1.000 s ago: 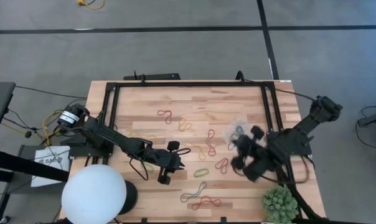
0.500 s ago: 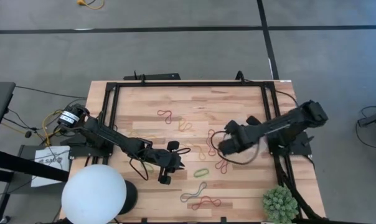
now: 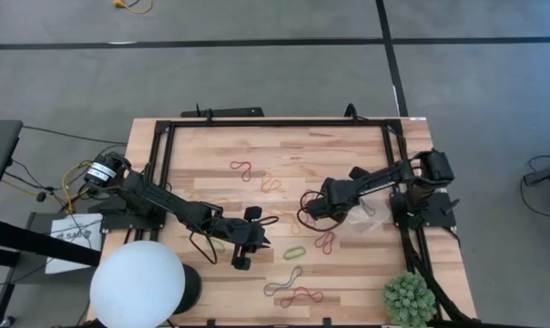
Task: Pick and place items into bin
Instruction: Put the blue rubber band into the transparent bin
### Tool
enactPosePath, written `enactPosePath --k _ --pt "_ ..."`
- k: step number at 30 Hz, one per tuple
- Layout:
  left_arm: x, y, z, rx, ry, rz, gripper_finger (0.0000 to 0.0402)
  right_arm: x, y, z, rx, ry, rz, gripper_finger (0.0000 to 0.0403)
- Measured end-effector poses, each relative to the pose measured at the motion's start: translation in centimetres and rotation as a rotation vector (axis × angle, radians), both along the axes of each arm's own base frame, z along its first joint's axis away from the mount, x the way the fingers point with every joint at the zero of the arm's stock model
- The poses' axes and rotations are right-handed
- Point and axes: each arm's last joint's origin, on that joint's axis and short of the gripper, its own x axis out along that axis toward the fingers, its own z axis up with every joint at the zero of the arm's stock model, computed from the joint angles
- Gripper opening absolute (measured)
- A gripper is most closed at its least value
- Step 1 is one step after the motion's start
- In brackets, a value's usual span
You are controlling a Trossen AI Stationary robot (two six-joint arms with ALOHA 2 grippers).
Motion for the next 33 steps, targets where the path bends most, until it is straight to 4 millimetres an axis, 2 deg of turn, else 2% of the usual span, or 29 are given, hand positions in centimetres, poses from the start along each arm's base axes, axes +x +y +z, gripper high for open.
enactPosePath --k 4,8,11,14,17,21,26,29,33 --pt "0.0 0.0 0.0 -0.006 0.000 0.004 0.0041 0.0 0.0 0.3 0.007 0.004 0.020 0.0078" --pt "0.0 0.0 0.0 -0.016 0.001 0.011 0.0041 0.2 0.5 2.3 0.006 -0.048 0.018 0.0081" --pt "0.0 0.0 0.0 -0.039 0.003 0.026 0.0041 0.3 1.6 5.3 0.011 -0.161 0.063 0.0081" --pt "0.0 -0.2 0.1 -0.077 0.011 -0.016 0.0041 -0.1 3.0 9.2 -0.022 -0.338 0.145 0.0082" --pt "0.2 -0.6 0.3 -0.139 -0.008 -0.096 0.0041 -1.2 4.5 12.8 -0.069 -0.545 0.228 0.0082" --pt "0.7 -1.3 0.7 -0.191 -0.068 -0.165 0.0041 -3.1 5.9 15.9 -0.124 -0.795 0.331 0.0082" --pt "2.0 -3.1 -0.6 -0.139 -0.031 -0.232 0.0041 -4.9 7.2 17.3 -0.078 -0.934 0.393 0.0082" --pt "3.0 -4.1 -2.0 -0.056 0.052 -0.284 0.0041 -5.3 7.7 17.3 -0.062 -0.948 0.416 0.0082" --pt "4.7 -5.1 -2.6 -0.029 0.125 -0.283 0.0041 -5.1 8.2 16.7 -0.065 -0.913 0.439 0.0082"
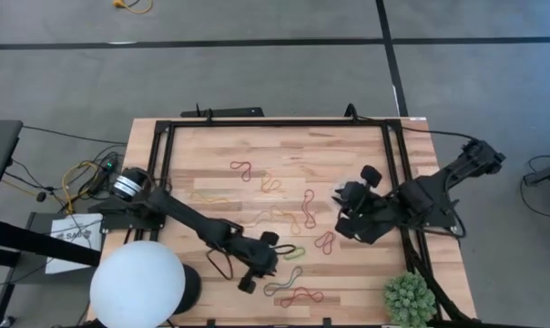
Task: Pick and place items into bin
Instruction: Put the blue rubber band into the transparent bin
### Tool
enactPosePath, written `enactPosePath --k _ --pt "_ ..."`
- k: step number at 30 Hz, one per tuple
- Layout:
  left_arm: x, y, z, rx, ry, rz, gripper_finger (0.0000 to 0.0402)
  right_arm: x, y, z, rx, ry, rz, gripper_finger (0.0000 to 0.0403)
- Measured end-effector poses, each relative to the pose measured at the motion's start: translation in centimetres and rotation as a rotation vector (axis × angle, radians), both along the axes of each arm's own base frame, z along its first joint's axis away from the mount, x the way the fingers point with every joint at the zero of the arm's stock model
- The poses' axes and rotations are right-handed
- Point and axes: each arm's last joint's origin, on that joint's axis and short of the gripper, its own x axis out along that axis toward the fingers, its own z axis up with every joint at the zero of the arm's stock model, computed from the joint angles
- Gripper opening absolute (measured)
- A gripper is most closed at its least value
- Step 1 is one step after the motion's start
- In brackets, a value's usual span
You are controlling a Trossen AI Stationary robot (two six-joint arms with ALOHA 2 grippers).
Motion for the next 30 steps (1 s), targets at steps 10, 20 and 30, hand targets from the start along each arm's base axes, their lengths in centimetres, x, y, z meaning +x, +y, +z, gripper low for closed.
enactPosePath --k 10,20,30 --pt "2.0 -2.2 -3.4 -0.058 0.120 -0.063 0.0041 2.0 1.2 -2.4 -0.048 0.093 0.004 0.0082" --pt "2.2 -2.8 -3.9 0.047 0.088 0.039 0.0078 2.8 2.3 -4.2 0.019 0.211 0.052 0.0082" --pt "2.3 -2.9 -3.7 0.039 0.070 0.061 0.0158 2.0 3.7 -4.2 0.039 0.224 0.121 0.0082"
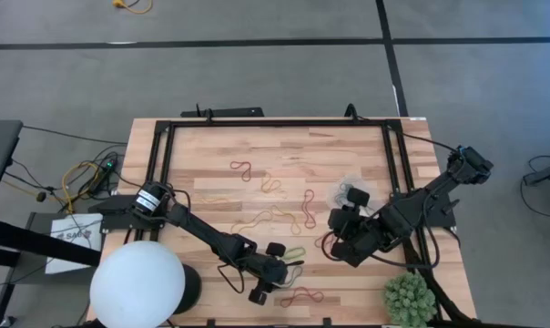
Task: Pick and place items into bin
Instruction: Put the blue rubber band into the transparent bin
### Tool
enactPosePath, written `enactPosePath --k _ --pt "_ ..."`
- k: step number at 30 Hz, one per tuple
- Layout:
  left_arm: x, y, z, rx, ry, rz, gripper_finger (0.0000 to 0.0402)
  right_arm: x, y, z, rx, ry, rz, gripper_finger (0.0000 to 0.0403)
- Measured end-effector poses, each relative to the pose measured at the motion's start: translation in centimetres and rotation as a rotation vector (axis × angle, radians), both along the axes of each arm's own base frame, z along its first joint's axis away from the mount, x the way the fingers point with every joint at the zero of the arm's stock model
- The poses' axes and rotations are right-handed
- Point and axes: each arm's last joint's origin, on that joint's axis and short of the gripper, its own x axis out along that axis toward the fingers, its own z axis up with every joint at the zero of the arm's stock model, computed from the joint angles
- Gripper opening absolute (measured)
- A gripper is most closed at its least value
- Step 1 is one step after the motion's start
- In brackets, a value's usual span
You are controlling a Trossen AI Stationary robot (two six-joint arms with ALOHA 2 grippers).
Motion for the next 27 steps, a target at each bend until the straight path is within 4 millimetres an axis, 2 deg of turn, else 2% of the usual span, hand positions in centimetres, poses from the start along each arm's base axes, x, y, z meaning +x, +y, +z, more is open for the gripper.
enactPosePath --k 8,14,17,20,27 --pt "-0.3 0.2 -0.5 0.035 0.038 0.089 0.0161 -0.1 0.2 0.0 -0.002 -0.002 0.008 0.0082" --pt "0.0 -0.3 -2.9 0.000 0.078 0.142 0.0154 -0.1 0.1 0.0 -0.006 0.001 0.009 0.0082" --pt "-0.1 -0.8 -3.4 0.035 0.063 0.157 0.0148 -0.1 0.1 0.0 -0.022 0.010 0.032 0.0082" --pt "-0.4 -1.2 -3.4 0.061 0.055 0.163 0.0128 -0.1 0.1 0.0 -0.030 0.016 0.046 0.0082" --pt "-1.1 -2.4 -3.4 0.043 0.067 0.136 0.0049 -0.1 0.1 0.0 -0.030 0.017 0.047 0.0082"
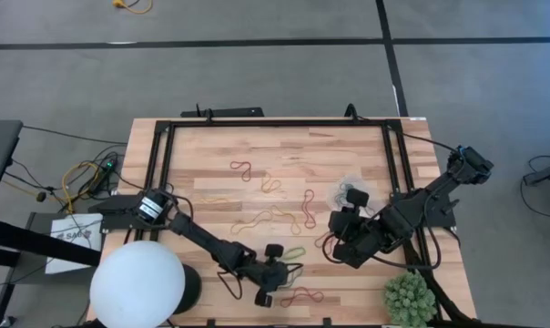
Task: Pick and place items into bin
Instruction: Put the blue rubber band into the transparent bin
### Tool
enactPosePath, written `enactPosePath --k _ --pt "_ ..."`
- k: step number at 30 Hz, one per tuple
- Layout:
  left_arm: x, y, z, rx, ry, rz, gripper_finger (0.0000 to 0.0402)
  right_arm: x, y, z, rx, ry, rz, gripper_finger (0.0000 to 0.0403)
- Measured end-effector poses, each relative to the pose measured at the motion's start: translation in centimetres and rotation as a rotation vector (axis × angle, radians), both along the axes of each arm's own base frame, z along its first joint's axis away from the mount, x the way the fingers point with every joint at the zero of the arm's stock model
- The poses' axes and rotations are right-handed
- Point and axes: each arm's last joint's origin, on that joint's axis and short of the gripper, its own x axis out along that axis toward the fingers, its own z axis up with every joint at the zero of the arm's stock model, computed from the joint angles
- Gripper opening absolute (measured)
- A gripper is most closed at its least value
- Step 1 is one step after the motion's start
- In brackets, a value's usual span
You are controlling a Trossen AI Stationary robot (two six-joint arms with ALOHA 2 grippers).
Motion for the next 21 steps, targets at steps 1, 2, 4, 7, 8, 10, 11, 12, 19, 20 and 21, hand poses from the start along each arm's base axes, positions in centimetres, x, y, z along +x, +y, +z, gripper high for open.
enactPosePath --k 1,2,4,7,8,10,11,12,19,20,21 --pt "-0.1 -0.2 0.0 -0.002 0.005 -0.003 0.0038 0.0 0.0 0.0 0.000 0.000 0.000 0.0082" --pt "-0.2 -0.3 0.0 -0.002 0.008 -0.006 0.0028 0.0 0.0 0.0 0.000 0.000 0.001 0.0082" --pt "-0.3 -0.4 0.0 -0.003 0.004 -0.009 0.0009 0.0 0.0 0.0 -0.001 0.000 0.001 0.0082" --pt "-0.2 -0.5 0.7 -0.017 -0.032 -0.011 0.0004 0.0 0.0 0.0 -0.001 0.000 0.000 0.0082" --pt "0.0 -0.5 1.2 -0.010 -0.047 0.000 0.0002 0.0 0.0 0.0 -0.001 -0.001 0.000 0.0082" --pt "0.0 -0.4 2.3 0.042 -0.059 0.042 0.0001 0.0 0.0 0.0 -0.002 -0.001 0.000 0.0082" --pt "-0.1 -0.1 3.2 0.091 -0.061 0.078 0.0001 0.0 0.0 0.0 -0.005 0.001 0.000 0.0082" --pt "0.0 0.2 4.3 0.136 -0.078 0.116 0.0001 -0.1 -0.1 0.0 -0.023 0.008 0.001 0.0082" --pt "2.2 3.3 11.9 0.300 -0.248 0.278 0.0000 -2.6 -1.3 2.0 -0.029 0.004 0.009 0.0082" --pt "2.8 3.7 12.8 0.306 -0.269 0.277 0.0000 -3.1 -1.4 2.5 -0.013 -0.007 0.021 0.0082" --pt "3.5 4.2 13.9 0.302 -0.304 0.273 0.0000 -3.8 -1.5 3.0 -0.002 -0.018 0.037 0.0082"
